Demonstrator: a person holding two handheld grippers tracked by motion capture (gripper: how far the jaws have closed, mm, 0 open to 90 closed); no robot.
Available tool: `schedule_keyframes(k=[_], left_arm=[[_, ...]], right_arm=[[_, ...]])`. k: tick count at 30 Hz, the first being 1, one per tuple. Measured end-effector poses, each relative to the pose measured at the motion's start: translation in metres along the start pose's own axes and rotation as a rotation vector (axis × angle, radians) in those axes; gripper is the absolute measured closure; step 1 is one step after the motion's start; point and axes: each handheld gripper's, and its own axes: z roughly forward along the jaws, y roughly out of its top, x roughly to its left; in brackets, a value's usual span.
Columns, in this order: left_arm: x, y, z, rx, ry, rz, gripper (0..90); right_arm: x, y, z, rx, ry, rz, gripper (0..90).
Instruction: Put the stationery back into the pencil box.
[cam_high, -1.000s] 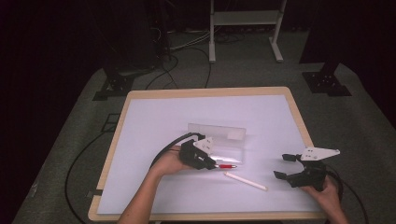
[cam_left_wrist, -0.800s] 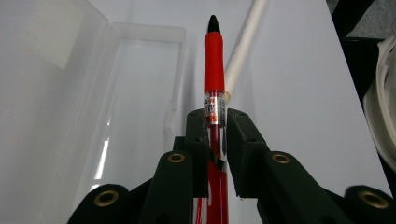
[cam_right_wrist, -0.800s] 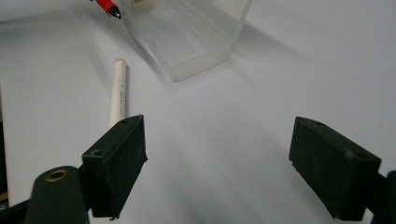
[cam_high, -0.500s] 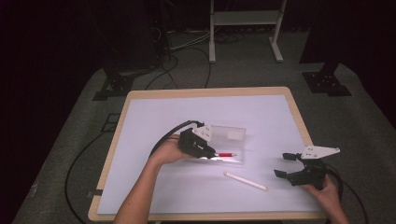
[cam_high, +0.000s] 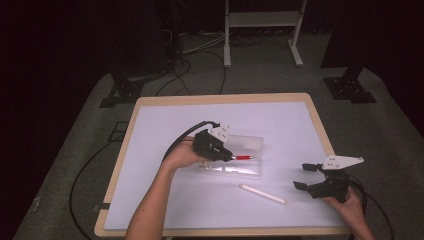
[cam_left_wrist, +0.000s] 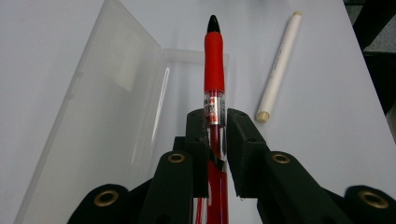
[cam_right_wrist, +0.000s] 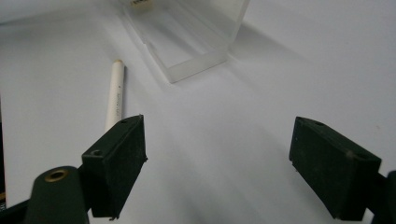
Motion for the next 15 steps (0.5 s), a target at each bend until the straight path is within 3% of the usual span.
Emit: schedule_keyframes(k=[15], left_arm=[[0.02, 0.005, 0.011, 0.022, -0.004, -0.001, 79.3]], right_arm=[[0.001, 0.001, 0.0, -0.002, 0.007, -0.01, 17.7]])
